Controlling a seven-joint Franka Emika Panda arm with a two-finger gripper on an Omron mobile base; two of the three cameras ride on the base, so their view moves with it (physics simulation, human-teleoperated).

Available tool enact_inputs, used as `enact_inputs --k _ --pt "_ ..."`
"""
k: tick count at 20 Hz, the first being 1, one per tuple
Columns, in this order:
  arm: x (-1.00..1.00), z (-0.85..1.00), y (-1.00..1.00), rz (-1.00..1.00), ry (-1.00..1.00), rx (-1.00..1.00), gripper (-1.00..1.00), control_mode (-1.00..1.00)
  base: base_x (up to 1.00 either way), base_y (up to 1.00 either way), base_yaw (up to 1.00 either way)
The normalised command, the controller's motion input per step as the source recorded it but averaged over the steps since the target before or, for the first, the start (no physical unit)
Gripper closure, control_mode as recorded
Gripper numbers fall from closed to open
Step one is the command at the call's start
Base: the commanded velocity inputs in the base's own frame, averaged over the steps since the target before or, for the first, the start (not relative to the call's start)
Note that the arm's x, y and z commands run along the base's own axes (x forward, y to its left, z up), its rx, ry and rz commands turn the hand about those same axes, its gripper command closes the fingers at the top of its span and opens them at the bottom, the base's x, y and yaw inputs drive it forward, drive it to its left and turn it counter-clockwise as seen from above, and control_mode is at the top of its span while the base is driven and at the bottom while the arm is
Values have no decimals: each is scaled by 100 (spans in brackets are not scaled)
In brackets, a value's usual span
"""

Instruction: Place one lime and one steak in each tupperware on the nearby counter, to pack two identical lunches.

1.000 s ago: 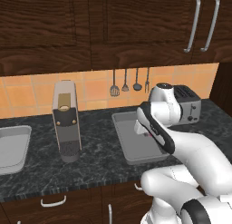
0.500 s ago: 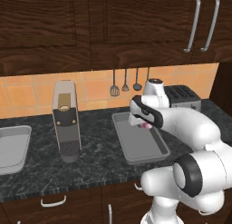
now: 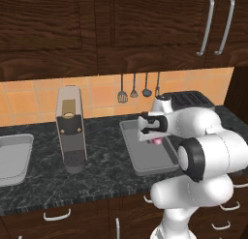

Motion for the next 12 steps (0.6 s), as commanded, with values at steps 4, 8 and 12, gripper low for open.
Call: enact_inputs --k 4,8,12 --pt "10 -69 0 -6 3 -6 100 -100 0 0 0" --pt "0 -24 0 -5 0 -3 100 -100 0 0 0" --pt "6 -1 0 -1 1 0 -100 -100 0 0 0"
